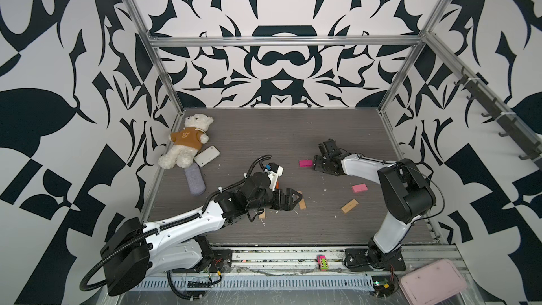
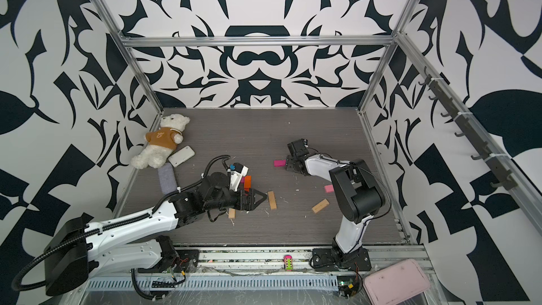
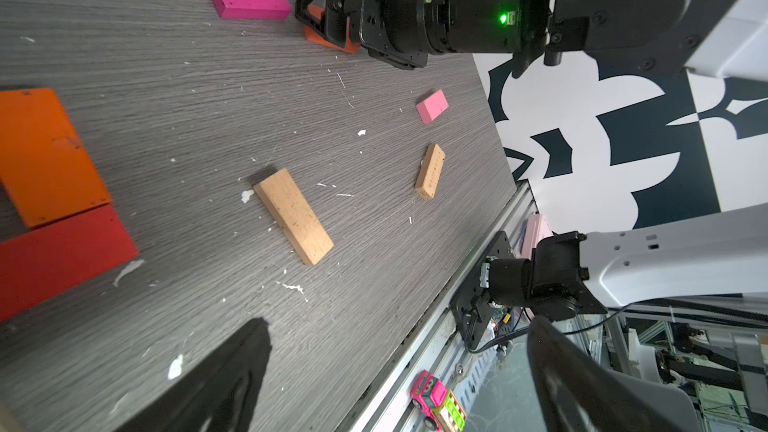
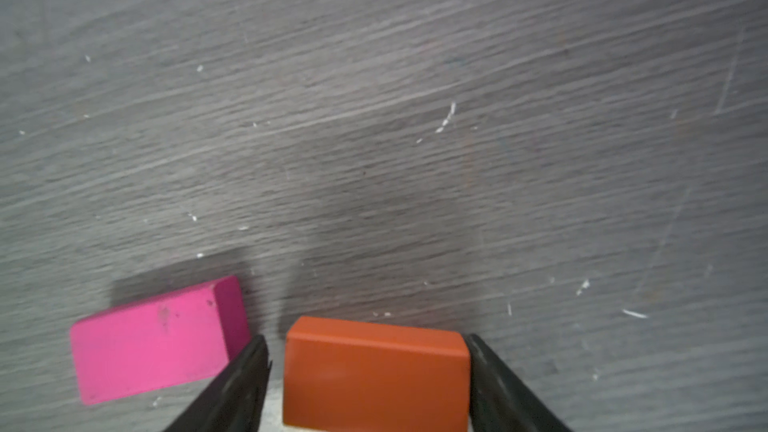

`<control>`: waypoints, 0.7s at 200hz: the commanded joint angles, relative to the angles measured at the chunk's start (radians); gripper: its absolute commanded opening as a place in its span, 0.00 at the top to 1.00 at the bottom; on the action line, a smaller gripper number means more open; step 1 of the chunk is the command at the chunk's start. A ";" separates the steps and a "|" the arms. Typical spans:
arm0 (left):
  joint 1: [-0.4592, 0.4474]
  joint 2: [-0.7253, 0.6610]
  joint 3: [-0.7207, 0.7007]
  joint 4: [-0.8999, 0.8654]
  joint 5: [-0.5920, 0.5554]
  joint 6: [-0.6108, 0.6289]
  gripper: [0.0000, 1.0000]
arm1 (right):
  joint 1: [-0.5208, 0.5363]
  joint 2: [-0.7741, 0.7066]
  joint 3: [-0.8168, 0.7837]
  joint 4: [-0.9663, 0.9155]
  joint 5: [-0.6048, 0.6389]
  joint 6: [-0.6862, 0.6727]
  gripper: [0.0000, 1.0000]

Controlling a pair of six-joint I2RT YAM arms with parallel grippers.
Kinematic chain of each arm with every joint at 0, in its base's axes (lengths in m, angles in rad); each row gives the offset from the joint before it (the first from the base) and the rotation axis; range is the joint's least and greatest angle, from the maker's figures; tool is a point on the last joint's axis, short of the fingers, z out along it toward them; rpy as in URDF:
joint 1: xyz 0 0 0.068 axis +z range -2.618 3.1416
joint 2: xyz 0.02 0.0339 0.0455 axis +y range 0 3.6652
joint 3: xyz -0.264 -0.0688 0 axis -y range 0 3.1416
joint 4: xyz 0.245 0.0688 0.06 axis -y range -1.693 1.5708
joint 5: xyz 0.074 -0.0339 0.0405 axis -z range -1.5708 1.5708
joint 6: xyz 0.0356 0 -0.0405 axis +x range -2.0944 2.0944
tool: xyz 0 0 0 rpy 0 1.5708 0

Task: Assemble the letter p with building blocks
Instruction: Assemble the building block at the center of the board.

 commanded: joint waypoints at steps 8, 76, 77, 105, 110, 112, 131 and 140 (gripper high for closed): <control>0.004 0.008 0.061 -0.065 -0.013 0.039 0.01 | 0.006 -0.026 0.008 -0.058 -0.053 0.015 0.18; 0.063 -0.027 0.134 -0.194 0.062 0.045 0.01 | -0.064 -0.206 0.019 -0.158 -0.086 -0.053 0.18; 0.065 -0.028 0.134 -0.195 0.064 0.045 0.01 | -0.066 -0.207 0.020 -0.159 -0.087 -0.053 0.18; 0.136 -0.044 0.151 -0.234 0.137 0.058 0.01 | -0.131 -0.187 0.038 -0.159 -0.136 -0.071 0.32; 0.153 -0.044 0.154 -0.238 0.160 0.061 0.01 | -0.140 -0.172 0.046 -0.157 -0.141 -0.073 0.36; 0.161 -0.044 0.156 -0.240 0.171 0.062 0.01 | -0.143 -0.166 0.049 -0.157 -0.142 -0.074 0.37; 0.232 -0.034 0.179 -0.268 0.266 0.078 0.01 | -0.166 -0.105 0.081 -0.139 -0.172 -0.076 0.72; 0.263 -0.030 0.196 -0.290 0.302 0.096 0.01 | -0.169 -0.079 0.097 -0.134 -0.178 -0.078 0.84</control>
